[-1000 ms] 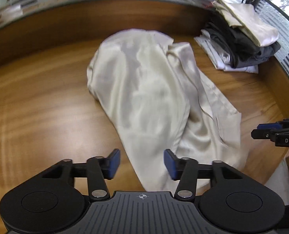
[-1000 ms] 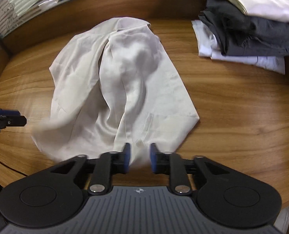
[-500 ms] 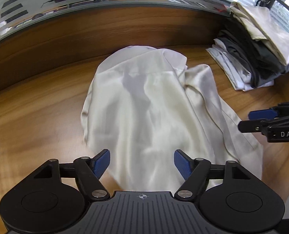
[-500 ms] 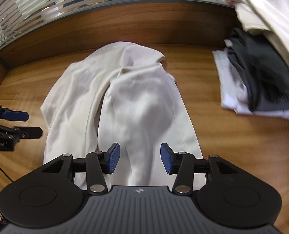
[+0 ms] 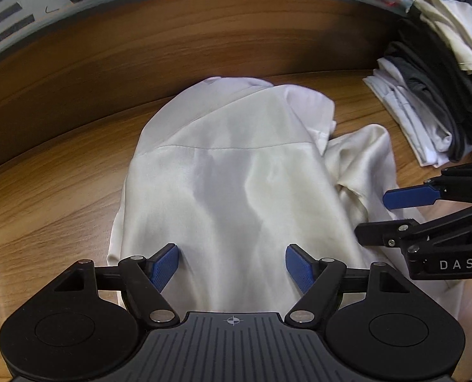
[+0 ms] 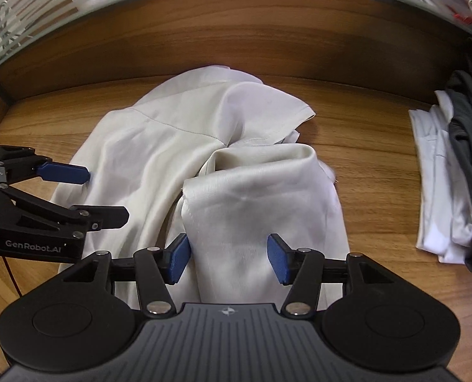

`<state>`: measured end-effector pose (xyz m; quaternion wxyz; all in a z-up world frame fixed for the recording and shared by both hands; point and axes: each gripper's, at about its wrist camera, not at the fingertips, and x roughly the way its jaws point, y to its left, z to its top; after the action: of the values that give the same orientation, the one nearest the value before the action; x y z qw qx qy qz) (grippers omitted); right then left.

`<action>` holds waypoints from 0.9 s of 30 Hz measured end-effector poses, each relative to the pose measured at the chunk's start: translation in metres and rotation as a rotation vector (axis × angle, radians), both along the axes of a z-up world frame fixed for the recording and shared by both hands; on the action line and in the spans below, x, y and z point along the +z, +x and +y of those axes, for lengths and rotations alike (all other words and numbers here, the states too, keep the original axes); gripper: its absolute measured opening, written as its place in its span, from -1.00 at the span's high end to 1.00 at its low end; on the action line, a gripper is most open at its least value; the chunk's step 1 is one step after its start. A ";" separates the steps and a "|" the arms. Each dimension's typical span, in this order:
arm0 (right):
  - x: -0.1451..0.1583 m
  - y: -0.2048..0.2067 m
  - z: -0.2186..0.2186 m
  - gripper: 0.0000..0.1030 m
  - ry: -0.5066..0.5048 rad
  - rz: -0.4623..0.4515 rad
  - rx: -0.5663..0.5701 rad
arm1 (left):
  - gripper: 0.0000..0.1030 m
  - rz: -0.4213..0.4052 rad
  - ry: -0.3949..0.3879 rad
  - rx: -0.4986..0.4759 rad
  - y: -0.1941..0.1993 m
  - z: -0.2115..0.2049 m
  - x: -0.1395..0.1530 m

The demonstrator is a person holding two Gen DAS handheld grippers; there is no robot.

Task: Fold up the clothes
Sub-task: 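Lay the cream shirt flat on the desk and open both grippers, then grasp the shirt fabric with the left gripper and lift, then release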

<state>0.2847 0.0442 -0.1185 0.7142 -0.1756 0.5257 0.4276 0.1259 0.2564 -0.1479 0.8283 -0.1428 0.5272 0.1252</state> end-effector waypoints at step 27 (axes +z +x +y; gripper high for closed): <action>0.037 0.003 -0.081 0.92 -0.012 -0.121 -0.167 | 0.95 -0.032 0.109 0.294 -0.115 0.039 0.046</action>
<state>0.2880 -0.0366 -0.0819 0.7767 -0.1606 0.4969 0.3520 0.0105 0.2953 -0.1020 0.8159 -0.1750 0.4796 0.2712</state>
